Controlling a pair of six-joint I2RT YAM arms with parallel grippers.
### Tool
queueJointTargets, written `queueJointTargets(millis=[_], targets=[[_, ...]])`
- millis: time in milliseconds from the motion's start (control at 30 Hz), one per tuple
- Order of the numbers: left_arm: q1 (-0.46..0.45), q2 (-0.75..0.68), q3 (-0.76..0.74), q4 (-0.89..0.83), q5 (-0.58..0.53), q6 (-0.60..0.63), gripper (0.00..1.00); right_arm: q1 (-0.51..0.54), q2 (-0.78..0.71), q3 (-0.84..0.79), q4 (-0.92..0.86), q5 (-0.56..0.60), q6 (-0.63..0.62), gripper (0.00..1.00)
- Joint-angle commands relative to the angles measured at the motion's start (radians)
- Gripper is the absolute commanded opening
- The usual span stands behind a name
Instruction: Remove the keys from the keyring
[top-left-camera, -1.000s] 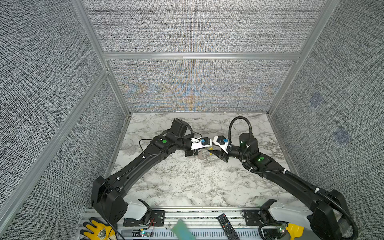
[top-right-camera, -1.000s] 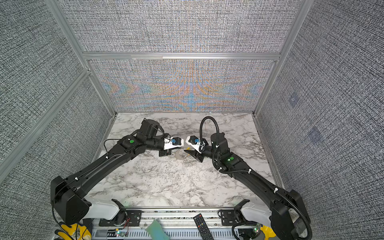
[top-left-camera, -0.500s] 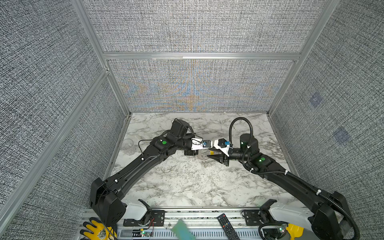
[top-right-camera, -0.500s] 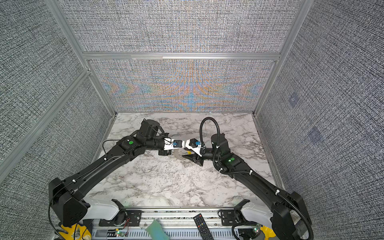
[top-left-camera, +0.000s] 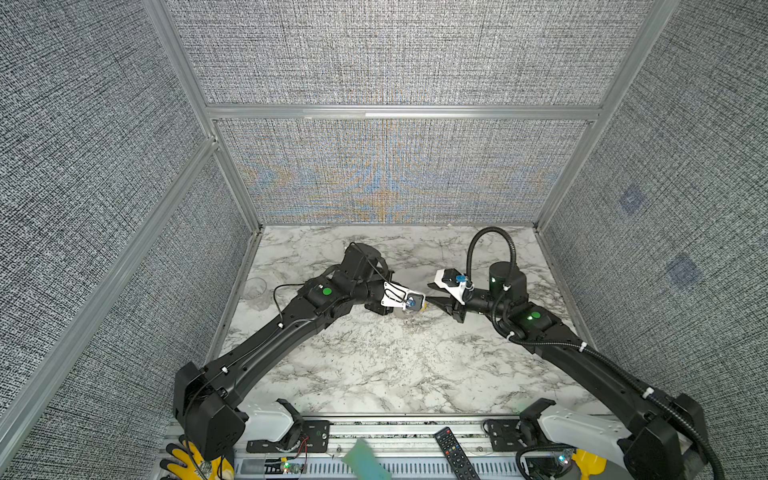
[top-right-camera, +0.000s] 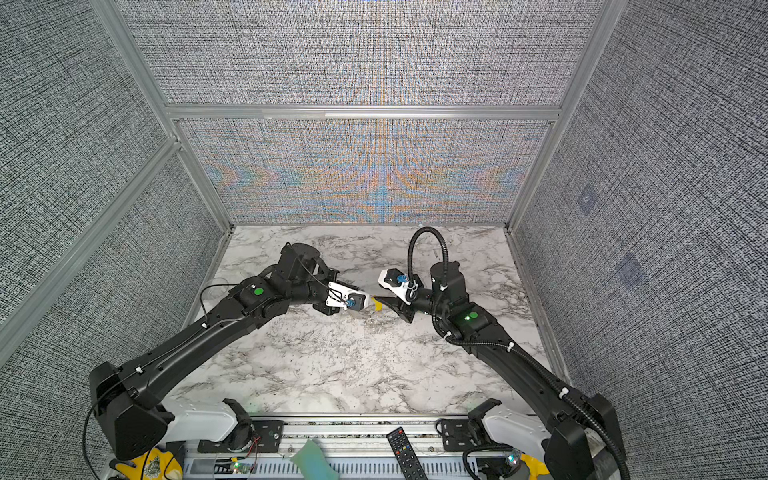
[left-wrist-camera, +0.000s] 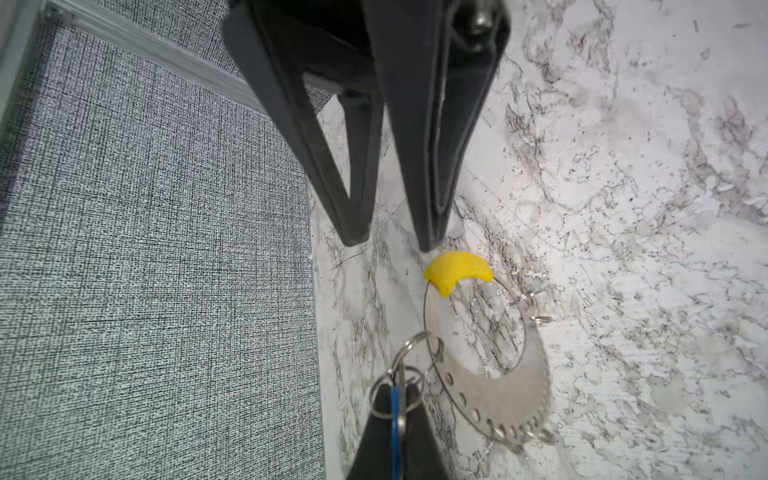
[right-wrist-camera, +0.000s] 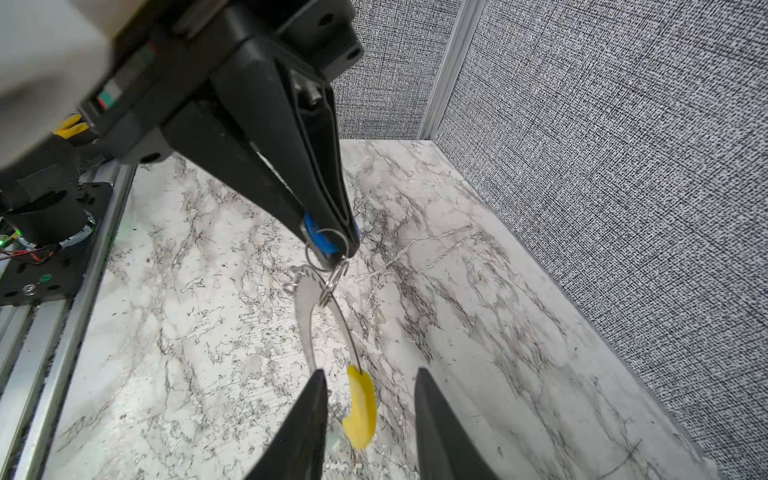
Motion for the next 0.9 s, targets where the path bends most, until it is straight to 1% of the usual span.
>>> queueJointTargets(millis=[0,200,367,667,767,867], targets=[[-0.008,-0.013,-0.011,0.053,-0.014,0.071,0.00,-0.004,0.021,0.015,-0.004,0.022,-0.011,0.36],[-0.019,-0.032,-0.047,0.121,-0.014,0.093,0.00,-0.008,0.068,0.018,0.031,0.028,-0.003,0.38],[-0.023,-0.024,-0.052,0.126,-0.006,0.094,0.00,-0.009,0.096,0.014,0.052,-0.006,-0.001,0.39],[-0.023,-0.013,-0.044,0.140,0.017,0.092,0.00,-0.007,0.062,-0.042,0.077,-0.079,0.029,0.42],[-0.024,-0.004,-0.039,0.133,0.030,0.093,0.00,-0.007,0.024,-0.073,0.077,-0.098,0.011,0.45],[-0.024,-0.004,-0.042,0.132,0.047,0.093,0.00,-0.009,0.012,-0.060,0.018,-0.095,-0.044,0.48]])
